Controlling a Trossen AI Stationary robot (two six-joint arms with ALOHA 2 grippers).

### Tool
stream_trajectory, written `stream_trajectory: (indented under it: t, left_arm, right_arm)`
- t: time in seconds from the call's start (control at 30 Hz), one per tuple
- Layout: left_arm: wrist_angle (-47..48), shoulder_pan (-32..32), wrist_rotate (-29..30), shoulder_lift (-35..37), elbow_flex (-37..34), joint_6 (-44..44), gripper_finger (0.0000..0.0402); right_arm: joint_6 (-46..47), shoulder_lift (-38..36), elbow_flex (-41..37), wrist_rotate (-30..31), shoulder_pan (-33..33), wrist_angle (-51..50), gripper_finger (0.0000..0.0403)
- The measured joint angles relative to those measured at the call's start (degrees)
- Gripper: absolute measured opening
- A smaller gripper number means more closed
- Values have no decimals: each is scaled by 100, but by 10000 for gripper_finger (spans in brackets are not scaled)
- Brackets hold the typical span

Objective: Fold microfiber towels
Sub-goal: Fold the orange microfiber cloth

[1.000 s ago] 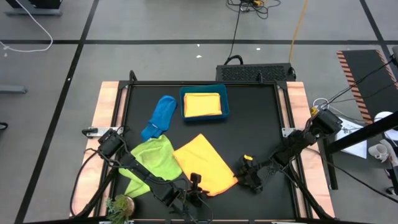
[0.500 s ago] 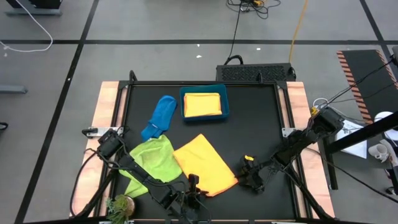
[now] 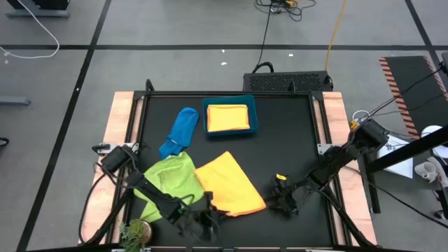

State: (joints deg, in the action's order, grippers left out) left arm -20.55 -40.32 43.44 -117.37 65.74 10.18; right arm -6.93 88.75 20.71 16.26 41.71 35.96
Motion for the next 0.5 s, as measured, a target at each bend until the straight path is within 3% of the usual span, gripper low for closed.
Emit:
stream_trajectory:
  t: [0.27,0.5]
  left_arm:
    - [-1716,15,278,322,-1217,331,0]
    - [-1993,15,320,325,-1419,454,0]
  right_arm:
    - [-544,383,7,134,-86,969,169]
    - [-755,849,9,170,-424,1611,169]
